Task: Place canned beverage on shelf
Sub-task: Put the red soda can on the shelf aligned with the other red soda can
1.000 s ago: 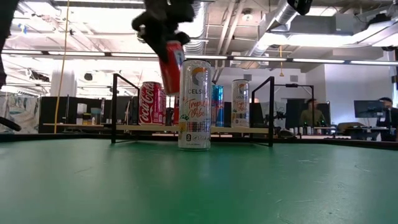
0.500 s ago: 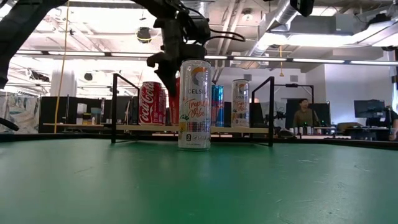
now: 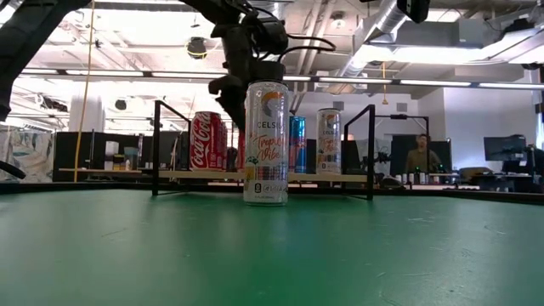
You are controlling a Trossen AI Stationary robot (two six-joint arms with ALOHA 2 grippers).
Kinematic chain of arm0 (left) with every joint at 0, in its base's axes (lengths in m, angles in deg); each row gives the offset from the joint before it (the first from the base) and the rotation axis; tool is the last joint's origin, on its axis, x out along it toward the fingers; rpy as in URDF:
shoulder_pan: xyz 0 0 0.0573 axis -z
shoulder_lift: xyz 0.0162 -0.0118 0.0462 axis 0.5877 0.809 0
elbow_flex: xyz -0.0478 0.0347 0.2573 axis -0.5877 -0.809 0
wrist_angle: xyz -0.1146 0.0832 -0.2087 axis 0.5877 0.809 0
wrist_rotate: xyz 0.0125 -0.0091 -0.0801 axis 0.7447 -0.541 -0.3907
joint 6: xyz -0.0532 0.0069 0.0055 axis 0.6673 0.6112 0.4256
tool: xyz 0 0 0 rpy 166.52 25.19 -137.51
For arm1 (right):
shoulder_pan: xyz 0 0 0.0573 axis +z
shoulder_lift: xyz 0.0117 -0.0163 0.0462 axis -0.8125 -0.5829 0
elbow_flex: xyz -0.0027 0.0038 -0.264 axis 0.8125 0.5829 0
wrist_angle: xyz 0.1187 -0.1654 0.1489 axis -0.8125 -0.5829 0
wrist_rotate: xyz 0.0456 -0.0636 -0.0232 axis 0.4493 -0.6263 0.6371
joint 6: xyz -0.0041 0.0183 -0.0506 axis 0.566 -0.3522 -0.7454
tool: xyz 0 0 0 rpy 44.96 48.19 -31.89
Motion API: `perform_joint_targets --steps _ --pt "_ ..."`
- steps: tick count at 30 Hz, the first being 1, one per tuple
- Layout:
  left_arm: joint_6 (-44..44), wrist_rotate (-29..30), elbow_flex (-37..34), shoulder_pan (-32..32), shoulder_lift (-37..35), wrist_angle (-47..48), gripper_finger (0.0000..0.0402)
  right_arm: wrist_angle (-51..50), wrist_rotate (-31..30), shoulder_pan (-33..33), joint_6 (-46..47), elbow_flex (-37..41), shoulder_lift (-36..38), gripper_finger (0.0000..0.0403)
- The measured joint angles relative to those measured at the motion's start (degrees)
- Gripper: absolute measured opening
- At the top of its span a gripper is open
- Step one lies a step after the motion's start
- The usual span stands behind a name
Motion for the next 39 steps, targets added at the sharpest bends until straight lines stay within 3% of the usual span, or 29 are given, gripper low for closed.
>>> perform_joint_targets --steps 10,17,22,28,34,39 --pt "1.43 0.6 1.21 1.14 -0.13 0.68 0.0381 -0.16 0.02 0.0 -0.53 0.0 0.0 0.0027" --pt "5.17 4.64 10.1 2.91 -0.2 1.25 0.0379 -0.35 0.02 -1.41 -0.76 0.0 0.0 0.0027" --pt "18.38 4.65 19.82 3.4 -0.28 5.41 0.0378 0.76 0.05 -4.02 -0.61 0.0 -1.93 0.0026" --pt "32.31 2.21 30.19 3.4 -2.34 19.81 0.0361 5.59 2.02 -9.76 -2.98 0.09 -9.93 0.0024" --pt "37.97 2.55 28.79 3.9 -11.77 29.65 0.0315 12.43 6.47 -17.8 -3.14 -1.46 -17.27 0.0023" --pt "44.21 3.18 21.0 5.87 -23.46 29.16 0.0263 11.99 12.93 -22.42 -4.9 -6.47 -24.53 0.0023"
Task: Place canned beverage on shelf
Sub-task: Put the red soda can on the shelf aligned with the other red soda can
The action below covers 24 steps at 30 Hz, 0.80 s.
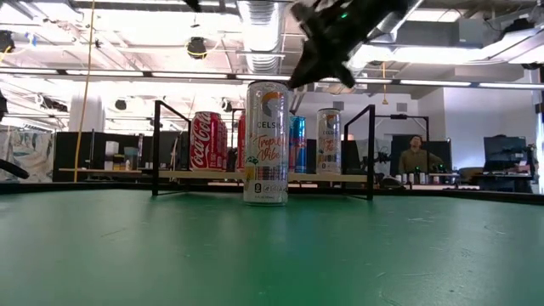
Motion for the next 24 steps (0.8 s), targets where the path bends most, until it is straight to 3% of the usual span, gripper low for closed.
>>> perform_joint_targets --steps 7,14,19,24 --pt "9.41 3.95 -24.73 7.22 -21.05 -15.48 0.019 -6.04 1.5 -4.4 1.35 -9.04 -10.68 0.0022" --pt "16.37 4.17 -51.46 11.14 -39.49 -34.01 0.0124 -10.95 3.69 -7.21 2.69 -16.53 -18.29 0.0022" --pt "21.39 2.28 -61.07 11.2 -46.52 -38.38 0.0084 -11.98 4.46 -7.47 3.3 -20.15 -21.3 0.0022" --pt "23.32 1.78 -63.38 11.26 -49.16 -38.36 0.0052 -11.56 5.54 -7.07 3.47 -21.98 -22.34 0.0022"
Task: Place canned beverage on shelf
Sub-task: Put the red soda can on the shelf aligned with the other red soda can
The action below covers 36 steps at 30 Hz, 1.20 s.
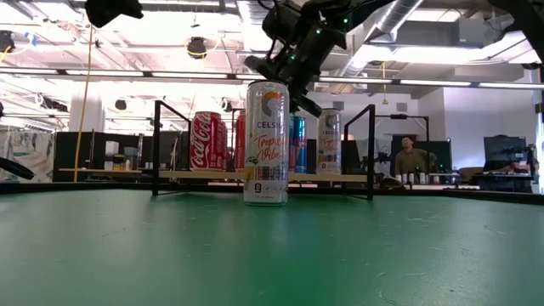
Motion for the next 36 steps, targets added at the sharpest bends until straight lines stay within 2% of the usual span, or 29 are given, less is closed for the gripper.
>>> perform_joint_targets --steps 7,16,27,36 --pt "-1.52 0.0 0.02 -0.02 0.06 -0.76 0.0025 2.95 1.68 0.0 1.58 -0.19 0.06 0.0022" --pt "-1.72 0.0 0.02 -0.02 0.12 -0.69 0.0011 -5.44 0.96 -1.48 0.67 -0.12 0.73 0.0022" --pt "0.16 -0.81 0.04 -0.02 0.12 -0.63 0.001 -1.02 0.08 -2.34 -0.21 -0.08 0.23 0.0022" --pt "0.21 -0.87 0.04 -0.02 0.14 -0.63 0.001 4.86 3.07 -0.75 1.25 -0.08 0.23 0.0022"
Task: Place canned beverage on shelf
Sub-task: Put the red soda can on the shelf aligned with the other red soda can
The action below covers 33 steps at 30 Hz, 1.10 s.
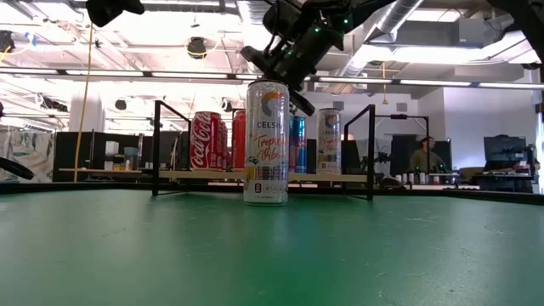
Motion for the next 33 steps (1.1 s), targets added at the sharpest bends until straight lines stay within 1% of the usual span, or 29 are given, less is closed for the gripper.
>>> perform_joint_targets --steps 2,7,13,18,22,27,29,30,33 --pt "0.0 0.02 0.0 0.0 0.0 0.0 0.001 0.49 1.41 0.22 0.05 -0.01 0.0 0.0022" --pt "-0.02 0.02 0.02 0.0 0.0 0.02 0.001 0.08 1.66 0.35 -0.84 -0.03 0.86 0.0022" --pt "-0.02 0.02 0.04 0.0 0.0 0.04 0.001 -0.09 1.64 0.3 -4.96 -6.16 1.05 0.0022" --pt "0.0 0.02 0.04 0.0 0.0 0.04 0.001 0.39 -2.2 -1.03 -6.55 -9.02 0.95 0.0022" --pt "0.02 0.02 0.04 -0.02 0.0 0.04 0.001 -0.25 -2.34 -3.52 -6.66 -9.11 0.85 0.0022" --pt "0.0 0.22 0.04 -0.02 0.0 0.02 0.001 -0.22 -1.5 -4.63 -7.36 -9.29 -0.64 0.0022" --pt "0.0 0.7 0.04 -0.02 0.0 0.04 0.001 -1.48 0.36 -4.71 -7.38 -9.07 -1.3 0.0022" --pt "-0.02 0.84 0.04 -0.02 0.0 0.02 0.001 -0.4 1.33 -4.53 -7.36 -9.19 -2.02 0.0022" --pt "-0.02 1.23 0.04 -0.02 0.02 0.02 0.001 -1.93 1.91 -4.13 -7.33 -9.11 -3.0 0.0022"
